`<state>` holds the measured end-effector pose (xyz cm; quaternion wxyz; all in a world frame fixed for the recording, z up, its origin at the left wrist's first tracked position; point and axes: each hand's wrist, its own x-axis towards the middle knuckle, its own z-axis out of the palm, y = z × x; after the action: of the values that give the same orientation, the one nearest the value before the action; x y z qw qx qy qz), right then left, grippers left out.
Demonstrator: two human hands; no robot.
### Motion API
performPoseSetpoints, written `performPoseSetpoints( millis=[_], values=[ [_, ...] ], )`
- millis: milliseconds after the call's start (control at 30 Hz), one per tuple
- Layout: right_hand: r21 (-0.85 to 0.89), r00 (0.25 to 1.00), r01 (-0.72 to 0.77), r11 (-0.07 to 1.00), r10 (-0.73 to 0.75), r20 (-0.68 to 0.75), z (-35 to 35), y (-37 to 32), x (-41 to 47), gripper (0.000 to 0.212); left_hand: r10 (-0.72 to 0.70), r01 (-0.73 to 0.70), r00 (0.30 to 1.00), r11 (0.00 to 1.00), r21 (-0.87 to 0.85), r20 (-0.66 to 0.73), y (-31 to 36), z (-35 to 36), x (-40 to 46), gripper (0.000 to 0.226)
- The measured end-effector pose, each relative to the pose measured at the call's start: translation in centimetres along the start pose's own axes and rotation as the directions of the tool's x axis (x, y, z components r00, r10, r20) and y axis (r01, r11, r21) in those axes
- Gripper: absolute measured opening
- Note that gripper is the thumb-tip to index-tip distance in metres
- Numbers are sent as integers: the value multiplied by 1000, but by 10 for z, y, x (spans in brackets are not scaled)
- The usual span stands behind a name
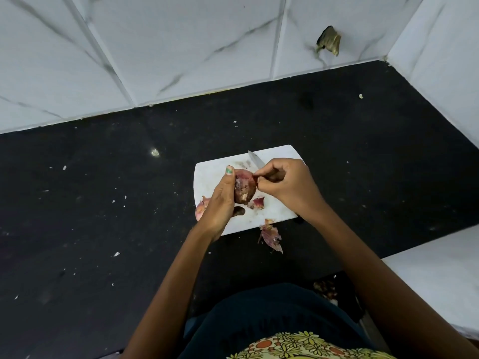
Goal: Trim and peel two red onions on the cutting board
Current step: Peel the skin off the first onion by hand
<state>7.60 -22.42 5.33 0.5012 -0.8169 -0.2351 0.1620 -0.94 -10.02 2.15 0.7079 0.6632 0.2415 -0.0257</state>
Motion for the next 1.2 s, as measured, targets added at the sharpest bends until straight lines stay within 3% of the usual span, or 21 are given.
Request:
performPoseSetpoints(
  millis=[200,267,367,567,667,767,833,900,1000,1067,1200],
  values=[
    [135,997,-76,988,74,17,5,-1,-3,15,8,-9,1000,1000,-9,-26,-6,-4,3,77],
    [235,989,-144,961,150,-7,6,0,-4,11,-18,17,1000,998,-54,-26,-6,-4,4,82],
    [289,966,-237,928,256,-27,5,8,-4,10,-84,76,996,983,-168,-43,-5,-3,6,73],
    [-94,937,-336,937,343,62,11,43,-12,14,-181,154,981,946,-286,-71,-5,-3,11,75],
    [-280,933,-292,915,336,125,18,54,-17,13,-179,153,981,951,-268,-74,-5,-1,11,78],
    [-481,884,-239,843,394,251,19,52,-18,44,-178,153,982,952,-265,-70,-4,1,9,77],
    [-576,872,-187,796,405,276,16,47,-19,44,-176,154,982,954,-259,-64,-4,2,7,78],
    [-525,923,-141,839,304,237,11,42,-16,30,-164,142,984,961,-238,-74,-3,2,5,74],
    [-183,984,-127,975,147,97,2,24,-11,17,-140,120,986,974,-193,-93,-4,2,5,66],
    [14,991,-104,995,102,81,-1,8,-8,14,-112,96,990,981,-169,-82,-3,3,2,68],
    [7,989,-70,998,68,133,1,-6,-9,25,-36,29,998,991,-131,-49,-2,2,0,77]
  ],
)
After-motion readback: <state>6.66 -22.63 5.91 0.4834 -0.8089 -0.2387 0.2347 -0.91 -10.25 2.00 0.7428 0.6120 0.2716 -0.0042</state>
